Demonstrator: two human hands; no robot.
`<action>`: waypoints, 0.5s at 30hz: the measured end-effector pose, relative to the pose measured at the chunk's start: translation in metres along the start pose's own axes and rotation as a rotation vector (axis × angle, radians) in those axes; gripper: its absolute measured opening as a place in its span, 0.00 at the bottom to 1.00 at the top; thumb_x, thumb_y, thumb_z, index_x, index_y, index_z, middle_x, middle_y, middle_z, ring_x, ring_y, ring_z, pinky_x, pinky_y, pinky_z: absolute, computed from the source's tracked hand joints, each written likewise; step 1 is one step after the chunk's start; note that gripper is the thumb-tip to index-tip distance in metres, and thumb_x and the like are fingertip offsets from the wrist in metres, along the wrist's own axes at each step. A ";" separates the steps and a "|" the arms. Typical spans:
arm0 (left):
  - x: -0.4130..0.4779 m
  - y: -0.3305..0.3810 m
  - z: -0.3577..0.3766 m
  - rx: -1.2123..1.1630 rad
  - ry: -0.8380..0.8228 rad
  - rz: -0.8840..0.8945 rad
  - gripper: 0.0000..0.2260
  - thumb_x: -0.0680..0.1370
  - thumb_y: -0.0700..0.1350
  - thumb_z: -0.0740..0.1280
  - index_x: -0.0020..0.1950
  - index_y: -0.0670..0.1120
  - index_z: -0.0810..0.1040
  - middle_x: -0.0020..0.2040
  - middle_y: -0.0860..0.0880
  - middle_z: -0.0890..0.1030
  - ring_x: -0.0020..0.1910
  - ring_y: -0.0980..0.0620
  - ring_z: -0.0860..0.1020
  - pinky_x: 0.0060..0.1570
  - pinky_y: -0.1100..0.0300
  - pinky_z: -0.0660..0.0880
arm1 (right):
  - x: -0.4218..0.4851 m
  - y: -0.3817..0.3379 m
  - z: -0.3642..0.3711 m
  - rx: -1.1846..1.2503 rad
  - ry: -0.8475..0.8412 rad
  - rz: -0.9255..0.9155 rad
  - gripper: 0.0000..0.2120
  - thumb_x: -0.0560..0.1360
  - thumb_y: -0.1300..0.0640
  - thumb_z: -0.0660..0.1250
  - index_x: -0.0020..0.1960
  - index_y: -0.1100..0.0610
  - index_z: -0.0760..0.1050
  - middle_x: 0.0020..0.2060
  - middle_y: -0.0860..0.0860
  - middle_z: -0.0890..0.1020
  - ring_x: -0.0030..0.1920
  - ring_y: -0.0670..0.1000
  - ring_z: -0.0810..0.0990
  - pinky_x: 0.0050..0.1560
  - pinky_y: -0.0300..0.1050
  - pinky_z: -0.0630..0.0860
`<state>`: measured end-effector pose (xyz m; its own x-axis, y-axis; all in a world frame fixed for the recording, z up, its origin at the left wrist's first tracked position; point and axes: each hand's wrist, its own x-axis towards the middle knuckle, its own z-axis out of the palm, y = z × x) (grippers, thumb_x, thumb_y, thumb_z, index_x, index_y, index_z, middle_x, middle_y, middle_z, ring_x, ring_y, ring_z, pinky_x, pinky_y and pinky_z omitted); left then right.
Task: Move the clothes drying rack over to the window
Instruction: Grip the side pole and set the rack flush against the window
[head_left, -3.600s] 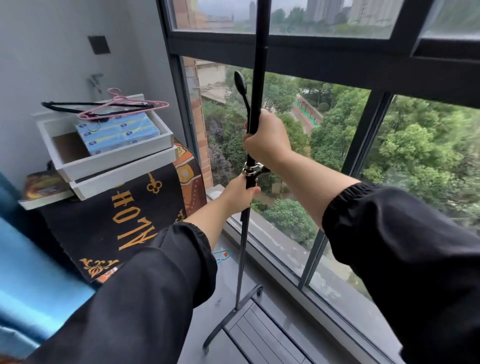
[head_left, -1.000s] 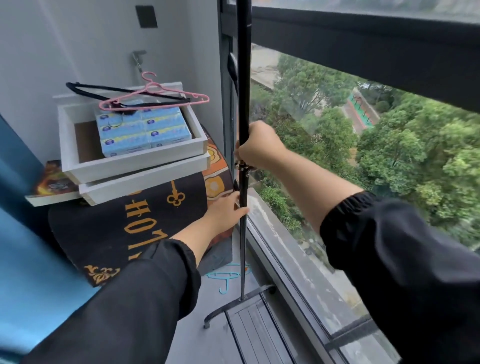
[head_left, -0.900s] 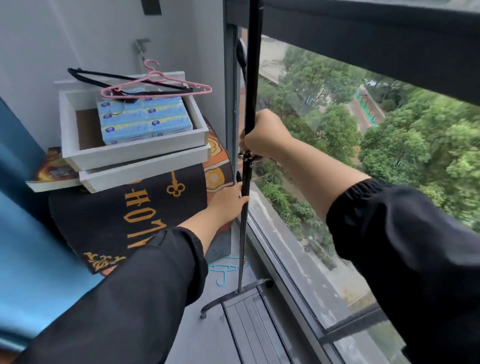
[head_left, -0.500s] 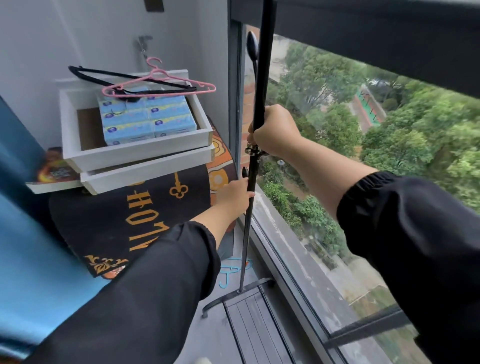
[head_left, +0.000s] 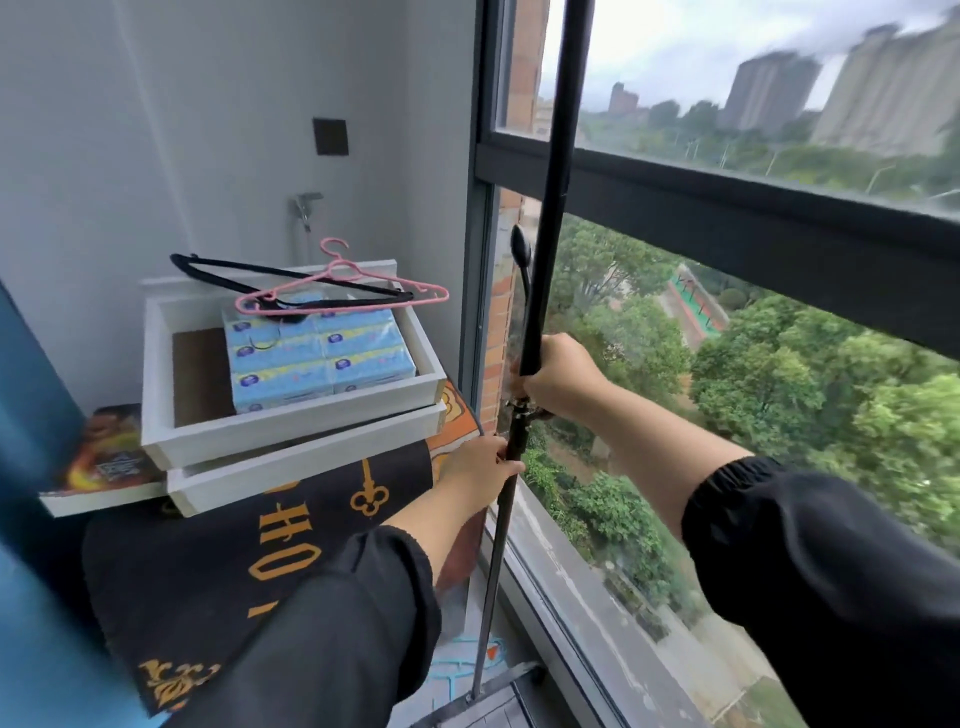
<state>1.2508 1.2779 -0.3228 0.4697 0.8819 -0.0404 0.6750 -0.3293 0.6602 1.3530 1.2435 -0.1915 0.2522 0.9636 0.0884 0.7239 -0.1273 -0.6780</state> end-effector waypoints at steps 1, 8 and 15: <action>0.002 0.005 -0.012 -0.028 -0.046 0.022 0.11 0.76 0.52 0.65 0.51 0.47 0.81 0.50 0.48 0.82 0.50 0.47 0.78 0.52 0.53 0.74 | -0.001 -0.004 -0.005 0.019 0.014 -0.021 0.07 0.71 0.65 0.69 0.49 0.62 0.77 0.46 0.57 0.82 0.46 0.56 0.82 0.48 0.55 0.82; -0.015 0.037 -0.082 -0.292 -0.030 0.133 0.16 0.73 0.46 0.72 0.59 0.48 0.78 0.51 0.48 0.84 0.50 0.52 0.81 0.49 0.62 0.74 | -0.032 -0.065 -0.080 0.274 0.331 -0.266 0.17 0.74 0.54 0.70 0.60 0.55 0.69 0.47 0.46 0.77 0.44 0.44 0.77 0.39 0.32 0.70; -0.048 0.151 -0.185 -0.490 0.251 0.451 0.26 0.73 0.53 0.68 0.68 0.46 0.69 0.62 0.47 0.77 0.61 0.50 0.76 0.62 0.54 0.72 | -0.063 -0.129 -0.180 0.468 0.457 -0.498 0.36 0.72 0.54 0.71 0.74 0.55 0.56 0.67 0.53 0.71 0.63 0.49 0.72 0.67 0.50 0.71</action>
<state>1.2250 1.2479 -0.0825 0.4576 0.7662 0.4512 0.0844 -0.5425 0.8358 1.3593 1.1567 0.0215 0.2816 0.6777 0.6793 0.5026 0.4989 -0.7061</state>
